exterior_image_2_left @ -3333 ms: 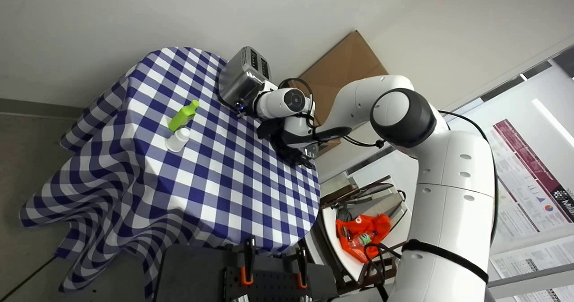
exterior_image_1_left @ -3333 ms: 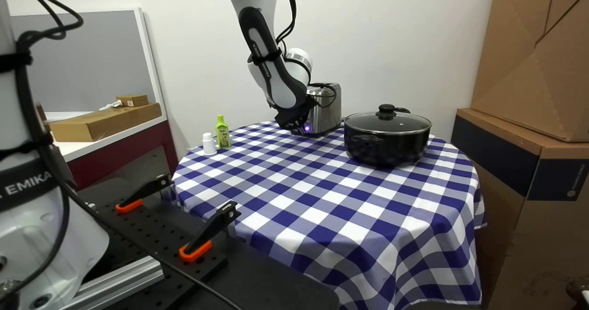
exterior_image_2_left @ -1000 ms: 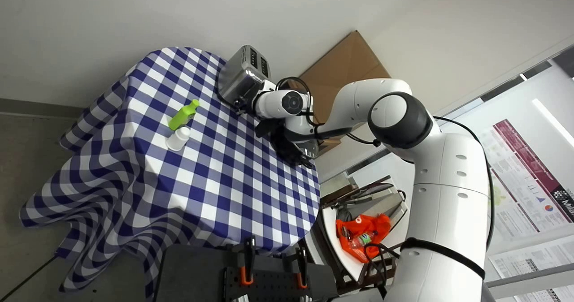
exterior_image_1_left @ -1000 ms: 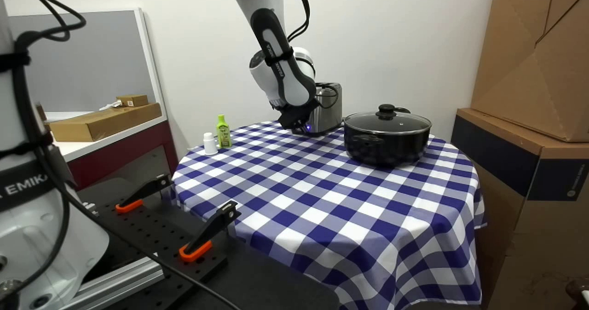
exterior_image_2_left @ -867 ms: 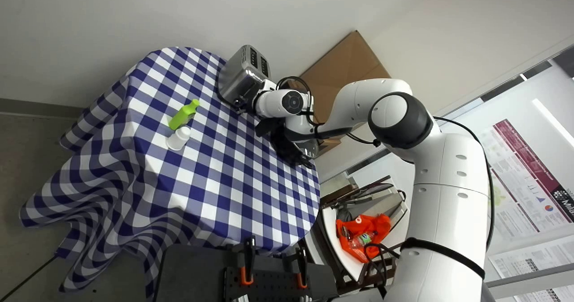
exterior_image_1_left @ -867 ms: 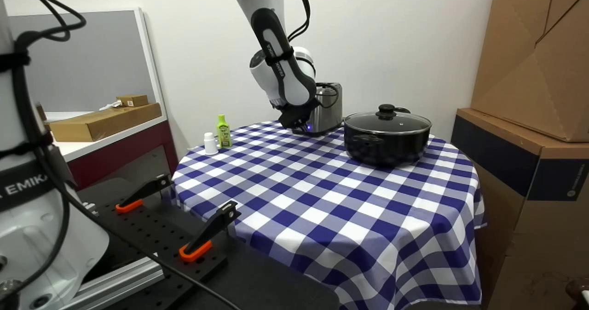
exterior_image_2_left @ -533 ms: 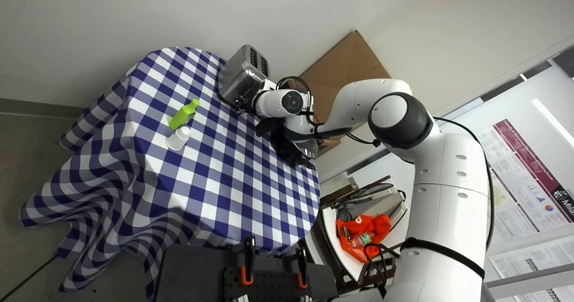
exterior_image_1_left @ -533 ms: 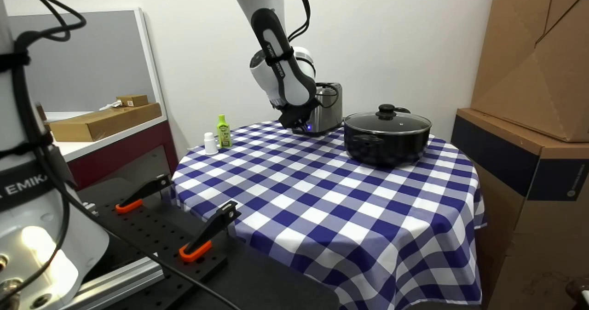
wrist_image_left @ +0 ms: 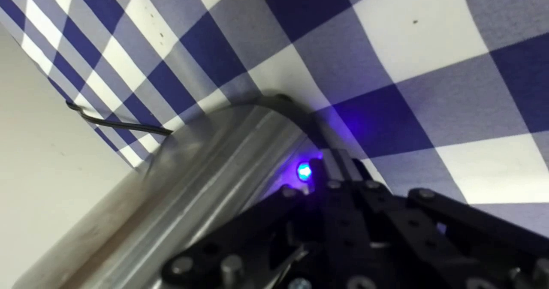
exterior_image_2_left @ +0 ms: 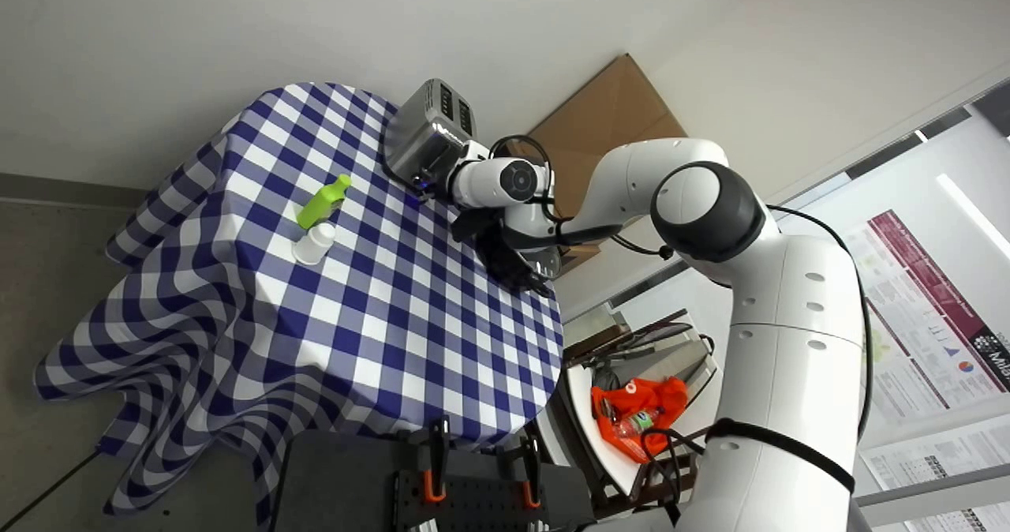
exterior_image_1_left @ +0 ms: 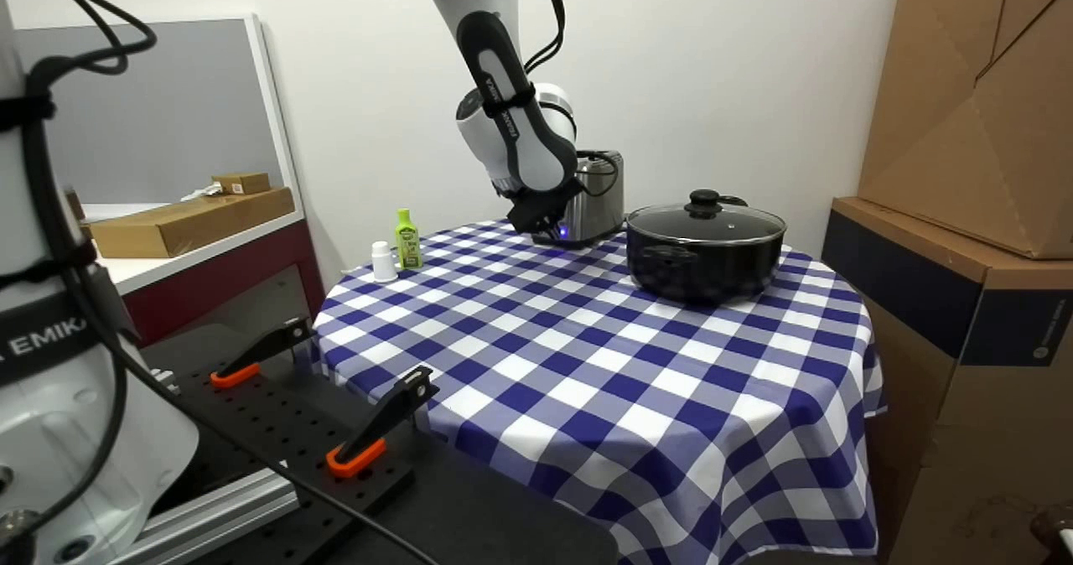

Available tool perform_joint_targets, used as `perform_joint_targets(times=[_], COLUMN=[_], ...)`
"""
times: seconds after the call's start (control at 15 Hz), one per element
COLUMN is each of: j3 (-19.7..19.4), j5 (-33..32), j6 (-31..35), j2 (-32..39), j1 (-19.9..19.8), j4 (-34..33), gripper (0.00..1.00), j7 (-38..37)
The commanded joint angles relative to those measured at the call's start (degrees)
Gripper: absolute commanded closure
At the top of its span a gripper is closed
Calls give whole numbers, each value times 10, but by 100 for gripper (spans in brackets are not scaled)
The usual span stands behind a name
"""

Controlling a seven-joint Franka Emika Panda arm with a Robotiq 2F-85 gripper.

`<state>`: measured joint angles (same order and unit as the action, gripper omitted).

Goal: Turn on the toaster

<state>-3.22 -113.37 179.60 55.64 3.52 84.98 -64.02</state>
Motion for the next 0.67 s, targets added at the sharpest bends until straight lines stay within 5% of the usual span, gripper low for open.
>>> perform_joint_targets(times=[0.0,0.6], j3=[-10,-17], j5=[13,28], j6=[12,-2], j2=[-20,11], j1=[6,9], j4=[22,-18], gripper=[100,100], j7=[13,18])
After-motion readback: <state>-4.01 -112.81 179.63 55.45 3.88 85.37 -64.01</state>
